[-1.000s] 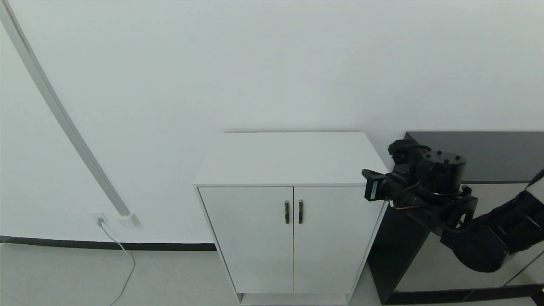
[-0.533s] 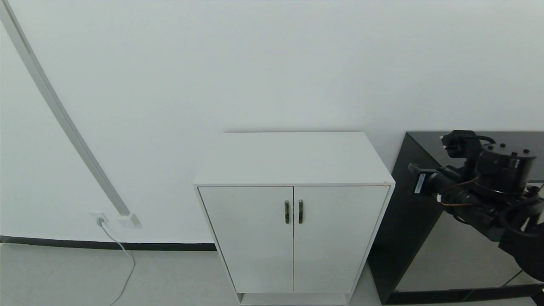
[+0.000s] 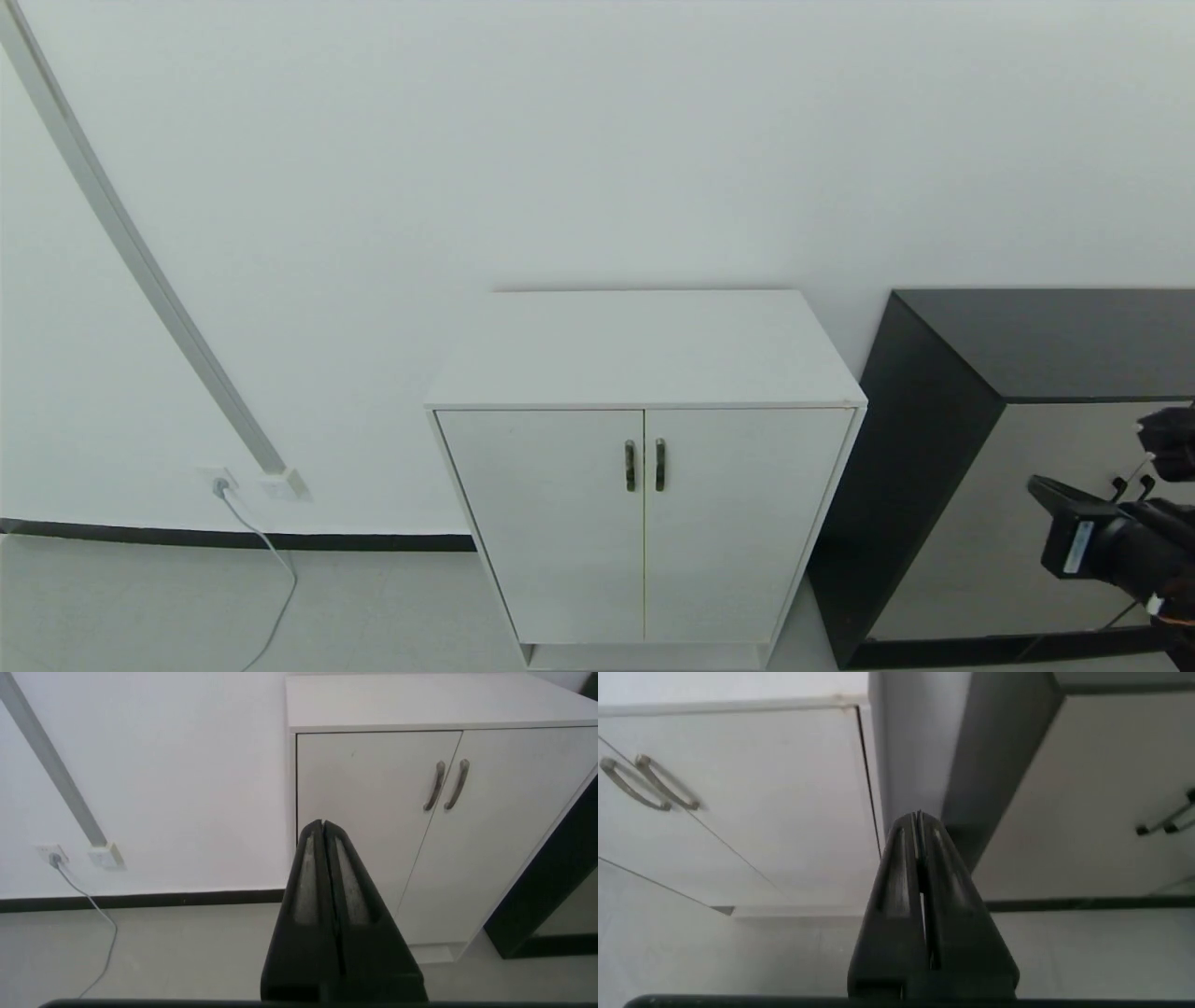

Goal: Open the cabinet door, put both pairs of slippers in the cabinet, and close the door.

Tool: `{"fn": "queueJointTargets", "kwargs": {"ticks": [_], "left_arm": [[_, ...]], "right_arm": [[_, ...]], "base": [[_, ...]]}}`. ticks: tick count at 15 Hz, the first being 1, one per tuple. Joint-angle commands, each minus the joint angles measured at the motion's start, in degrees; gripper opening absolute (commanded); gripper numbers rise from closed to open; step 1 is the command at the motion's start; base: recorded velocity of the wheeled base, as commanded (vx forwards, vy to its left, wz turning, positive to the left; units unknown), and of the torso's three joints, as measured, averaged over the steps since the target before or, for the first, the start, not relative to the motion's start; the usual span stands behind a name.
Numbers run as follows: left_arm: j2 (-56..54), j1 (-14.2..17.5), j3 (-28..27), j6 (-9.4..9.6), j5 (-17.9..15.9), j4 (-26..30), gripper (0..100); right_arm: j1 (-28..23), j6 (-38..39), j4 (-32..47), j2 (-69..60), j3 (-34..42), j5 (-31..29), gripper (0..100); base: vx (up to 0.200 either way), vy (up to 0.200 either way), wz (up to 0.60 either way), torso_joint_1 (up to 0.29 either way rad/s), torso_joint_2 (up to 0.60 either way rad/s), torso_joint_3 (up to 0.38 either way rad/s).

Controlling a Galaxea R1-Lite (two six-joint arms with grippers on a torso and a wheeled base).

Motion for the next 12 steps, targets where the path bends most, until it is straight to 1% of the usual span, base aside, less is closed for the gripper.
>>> {"fn": "queueJointTargets", "kwargs": {"ticks": [1,2,3,5,6,9,10,12], "left_arm": [[0.1,0.0,0.0,-0.02,0.0,0.0,0],[0.1,0.1,0.0,-0.02,0.0,0.0,0],[0.1,0.0,0.0,0.07,0.0,0.0,0],[0.1,0.0,0.0,0.07,0.0,0.0,0],[0.1,0.0,0.0,0.07,0.0,0.0,0],[0.1,0.0,0.0,0.07,0.0,0.0,0],[0.1,0.0,0.0,0.07,0.0,0.0,0],[0.1,0.1,0.0,0.07,0.0,0.0,0]], "right_arm": [[-0.7,0.0,0.2,-9.4,6.2,0.0,0],[-0.7,-0.1,0.6,-12.5,8.0,-0.2,0],[-1.3,0.0,4.3,-16.5,8.0,-1.0,0],[-1.6,-0.1,14.5,-26.0,8.0,-1.0,0],[-1.6,-0.1,17.7,-29.0,7.8,-0.9,0],[-1.4,-1.7,36.6,-44.3,5.2,-0.5,0],[-1.2,-1.8,42.0,-48.1,4.2,0.4,0],[-1.1,-1.8,51.3,-55.3,2.8,4.6,0]], "base": [[0.000,0.000,0.00,0.000,0.00,0.000],[0.000,0.000,0.00,0.000,0.00,0.000],[0.000,0.000,0.00,0.000,0.00,0.000],[0.000,0.000,0.00,0.000,0.00,0.000],[0.000,0.000,0.00,0.000,0.00,0.000],[0.000,0.000,0.00,0.000,0.00,0.000],[0.000,0.000,0.00,0.000,0.00,0.000],[0.000,0.000,0.00,0.000,0.00,0.000]]}}
